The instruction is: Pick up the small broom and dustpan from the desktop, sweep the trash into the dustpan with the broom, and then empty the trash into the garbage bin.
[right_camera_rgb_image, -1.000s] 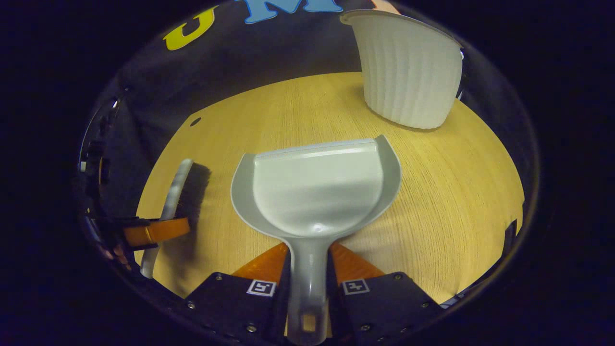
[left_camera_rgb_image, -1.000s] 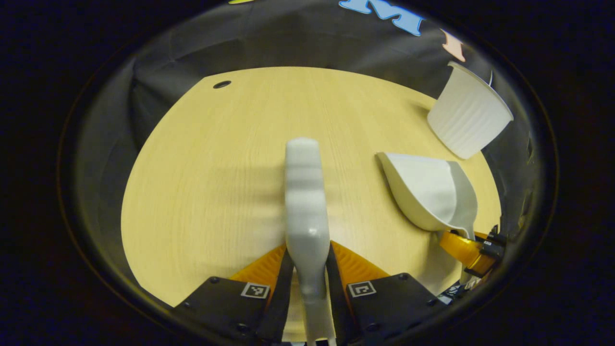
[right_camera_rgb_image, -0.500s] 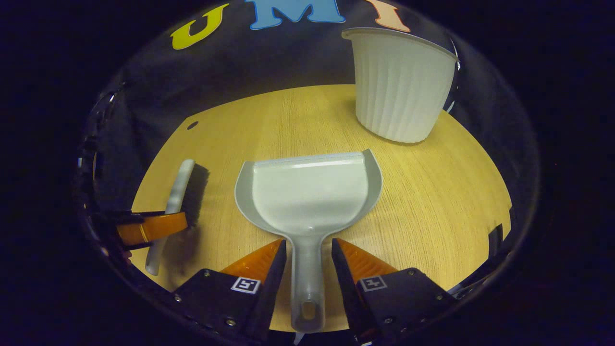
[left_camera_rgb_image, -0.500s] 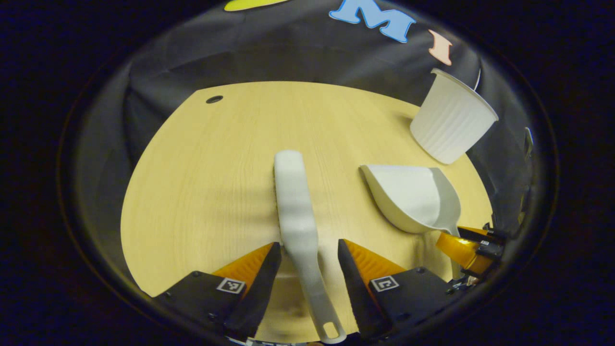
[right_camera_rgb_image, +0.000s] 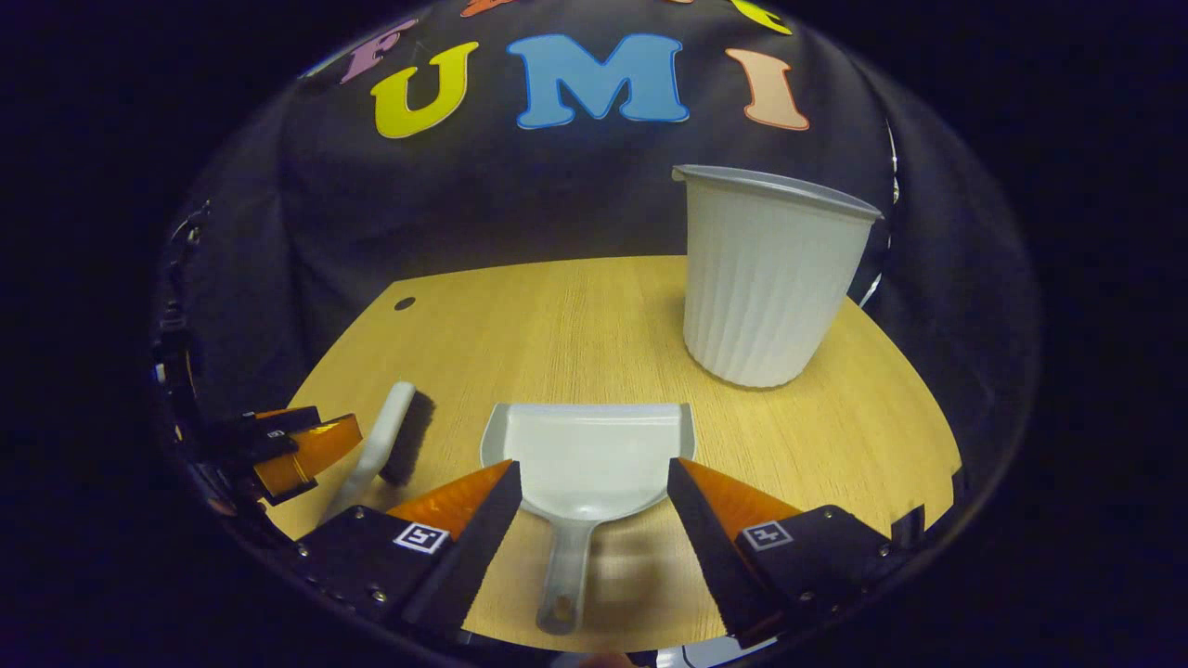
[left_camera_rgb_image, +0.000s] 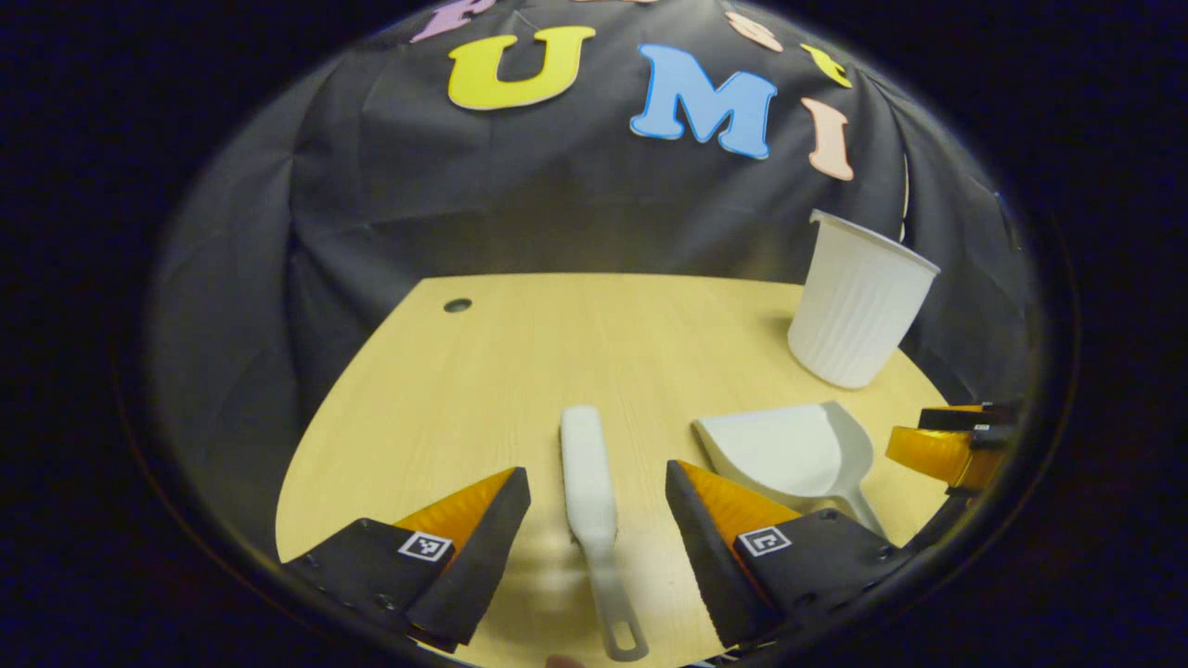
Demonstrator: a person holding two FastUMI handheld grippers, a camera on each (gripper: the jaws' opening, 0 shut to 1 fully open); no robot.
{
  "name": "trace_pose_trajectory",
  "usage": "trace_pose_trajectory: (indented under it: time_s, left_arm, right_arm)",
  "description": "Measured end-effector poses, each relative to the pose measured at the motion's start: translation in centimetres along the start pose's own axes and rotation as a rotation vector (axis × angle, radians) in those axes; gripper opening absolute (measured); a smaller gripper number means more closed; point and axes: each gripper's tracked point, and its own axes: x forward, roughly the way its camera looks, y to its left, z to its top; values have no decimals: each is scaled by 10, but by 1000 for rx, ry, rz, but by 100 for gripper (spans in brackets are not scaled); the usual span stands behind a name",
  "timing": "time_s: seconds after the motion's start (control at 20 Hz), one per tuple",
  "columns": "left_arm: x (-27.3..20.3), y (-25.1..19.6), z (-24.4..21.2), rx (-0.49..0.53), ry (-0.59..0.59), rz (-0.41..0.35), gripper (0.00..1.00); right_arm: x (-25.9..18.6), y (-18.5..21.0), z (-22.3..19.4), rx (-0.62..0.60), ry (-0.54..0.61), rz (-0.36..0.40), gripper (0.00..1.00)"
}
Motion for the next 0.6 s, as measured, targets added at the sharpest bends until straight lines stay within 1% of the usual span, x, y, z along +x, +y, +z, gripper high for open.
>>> trace_pose_trajectory:
  time_s: [0.15,0.25,0.4,0.6]
  left_arm:
    - [-21,-6,36,-14,-161,45,96]
    - [-38,-15,58,-35,-254,55,96]
    - [-65,-28,82,-26,-372,74,96]
    - [-98,-50,110,-14,-522,88,96]
  right_arm:
    - [-16,-14,41,-25,-140,-4,98]
    - [-29,-25,66,-60,-226,-5,98]
    - [-50,-34,87,-116,-327,8,98]
    - [-67,-43,101,-170,-447,24,98]
